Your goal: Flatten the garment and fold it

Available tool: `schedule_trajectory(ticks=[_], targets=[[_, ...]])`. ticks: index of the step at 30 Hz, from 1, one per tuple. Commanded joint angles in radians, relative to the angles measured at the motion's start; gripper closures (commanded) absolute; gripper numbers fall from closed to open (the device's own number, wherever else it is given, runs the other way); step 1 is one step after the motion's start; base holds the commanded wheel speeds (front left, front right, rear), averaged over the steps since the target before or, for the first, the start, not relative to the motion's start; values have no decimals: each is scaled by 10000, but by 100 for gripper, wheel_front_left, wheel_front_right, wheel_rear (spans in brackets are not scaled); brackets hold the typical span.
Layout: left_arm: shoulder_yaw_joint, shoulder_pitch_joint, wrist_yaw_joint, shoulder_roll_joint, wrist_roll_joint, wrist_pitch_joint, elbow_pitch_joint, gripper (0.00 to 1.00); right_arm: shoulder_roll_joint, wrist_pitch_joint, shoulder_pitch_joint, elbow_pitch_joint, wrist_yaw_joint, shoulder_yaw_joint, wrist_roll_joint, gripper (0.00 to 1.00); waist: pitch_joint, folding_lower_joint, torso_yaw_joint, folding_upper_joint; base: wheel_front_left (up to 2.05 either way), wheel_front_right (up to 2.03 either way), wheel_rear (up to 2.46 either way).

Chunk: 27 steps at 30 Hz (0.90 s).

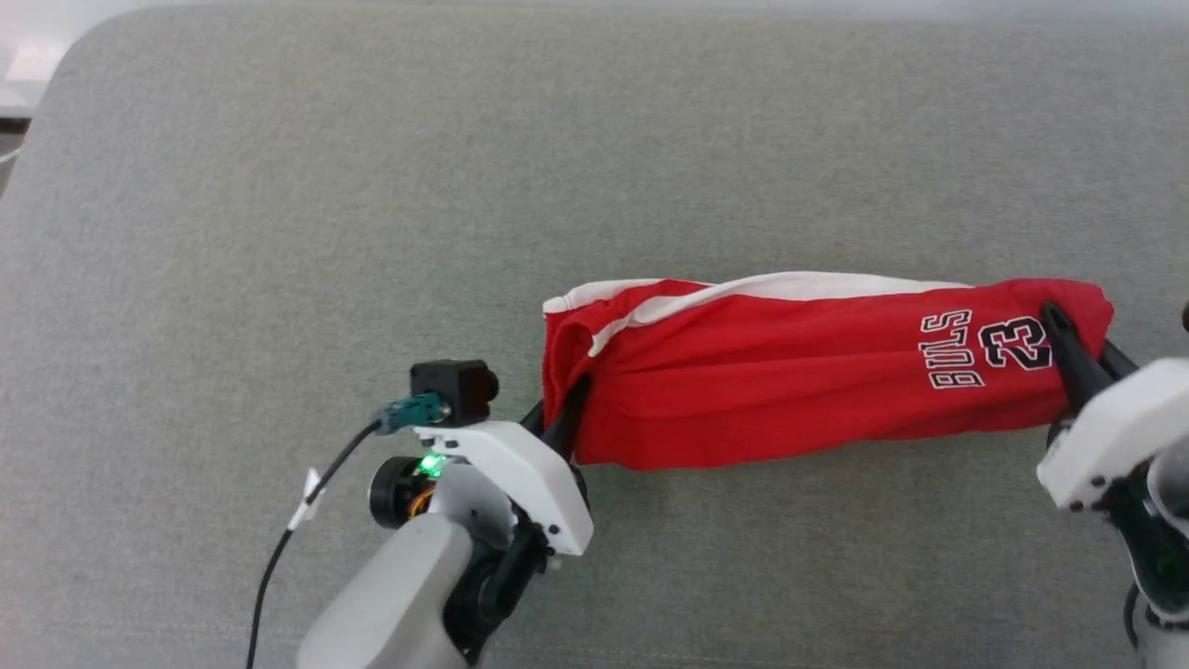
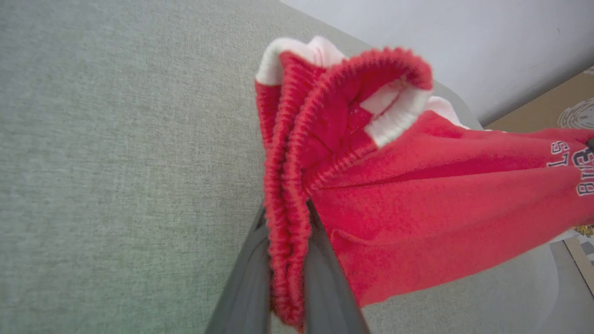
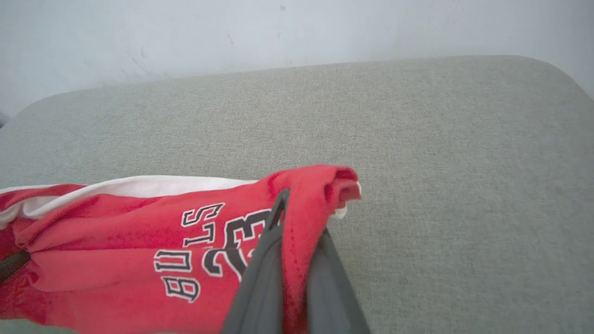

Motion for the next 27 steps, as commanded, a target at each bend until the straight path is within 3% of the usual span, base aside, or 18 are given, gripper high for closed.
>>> schedule_trajectory(ticks=[1,4,7,17,18,19,20,21,27], targets=[[93,202,97,158,-90,96,-225,100,76,-22,212,-305,-19,-49,90,100,-107,2,-147,-1,0,0,0],[119,420,279,483,-183,527,-871,100,218,-105,676,-655,-19,-187,43,100,-41,2,-220,-1,0,0,0],[110,478,443,721,-181,854,-1143,100,270,-301,782,-214,-19,-163,-93,100,143,2,-281,-1,0,0,0],[-96,25,497,349,-256,1192,-6,100,-6,-604,70,3355,-19,107,-1018,100,461,2,-315,-1,0,0,0],[-95,22,524,312,-278,1206,133,90,16,-571,31,3556,-19,63,-1015,100,440,2,-319,-1,0,0,0],[-99,26,529,281,-303,1214,244,56,42,-503,15,3726,-19,25,-987,80,410,2,-323,-1,0,0,0],[-81,38,517,248,-341,1187,322,5,61,-456,11,3833,-19,17,-961,48,373,2,-325,-1,0,0,0],[-32,67,500,218,-400,1126,376,0,70,-435,18,3897,-19,14,-938,0,328,2,-326,-1,0,0,0],[549,502,294,288,-703,137,106,0,158,-868,215,3295,-19,-378,-700,0,37,2,-306,-1,0,0,0]])
